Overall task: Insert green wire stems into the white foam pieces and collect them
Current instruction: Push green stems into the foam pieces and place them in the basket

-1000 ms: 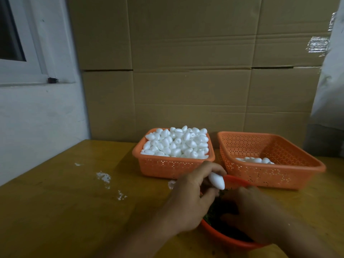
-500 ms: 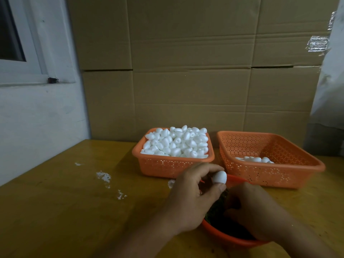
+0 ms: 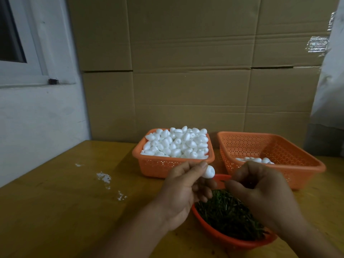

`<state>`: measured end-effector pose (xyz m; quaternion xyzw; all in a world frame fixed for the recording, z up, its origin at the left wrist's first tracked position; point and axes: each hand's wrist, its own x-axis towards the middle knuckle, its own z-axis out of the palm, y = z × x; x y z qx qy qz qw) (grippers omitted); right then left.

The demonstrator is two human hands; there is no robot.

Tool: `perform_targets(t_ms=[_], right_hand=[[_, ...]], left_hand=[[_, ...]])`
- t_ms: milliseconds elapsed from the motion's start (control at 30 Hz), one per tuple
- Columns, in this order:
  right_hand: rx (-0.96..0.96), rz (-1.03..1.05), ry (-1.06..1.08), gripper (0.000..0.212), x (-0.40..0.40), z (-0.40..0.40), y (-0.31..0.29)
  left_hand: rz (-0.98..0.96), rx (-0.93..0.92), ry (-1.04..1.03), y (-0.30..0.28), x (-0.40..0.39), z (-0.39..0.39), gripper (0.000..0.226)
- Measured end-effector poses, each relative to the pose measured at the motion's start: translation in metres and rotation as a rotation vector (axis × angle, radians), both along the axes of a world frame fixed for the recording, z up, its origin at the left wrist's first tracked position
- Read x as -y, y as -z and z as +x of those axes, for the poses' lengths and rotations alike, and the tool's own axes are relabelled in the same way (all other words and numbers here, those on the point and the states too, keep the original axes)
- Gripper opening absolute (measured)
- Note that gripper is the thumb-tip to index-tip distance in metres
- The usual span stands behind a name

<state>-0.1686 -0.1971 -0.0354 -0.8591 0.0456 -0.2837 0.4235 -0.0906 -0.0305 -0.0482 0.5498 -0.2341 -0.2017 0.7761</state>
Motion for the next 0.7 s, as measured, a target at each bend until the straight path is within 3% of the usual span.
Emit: perform_targets(t_ms=[133, 267, 700], right_hand=[[0.068, 0.221, -0.111, 0.017, -0.005, -0.003, -0.005], [0.116, 0.284, -0.211, 0.012, -0.010, -0.005, -0.006], [0.183, -0.095, -0.141, 0.024, -0.013, -0.006, 0.004]], left_hand=[[-0.013, -0.105, 0.007, -0.001, -0.001, 0.001, 0.024], [-0.002, -0.139, -0.004, -0.001, -0.001, 0.003, 0.027], [0.055, -0.044, -0.038, 0.000, 0.001, -0.002, 0.025]])
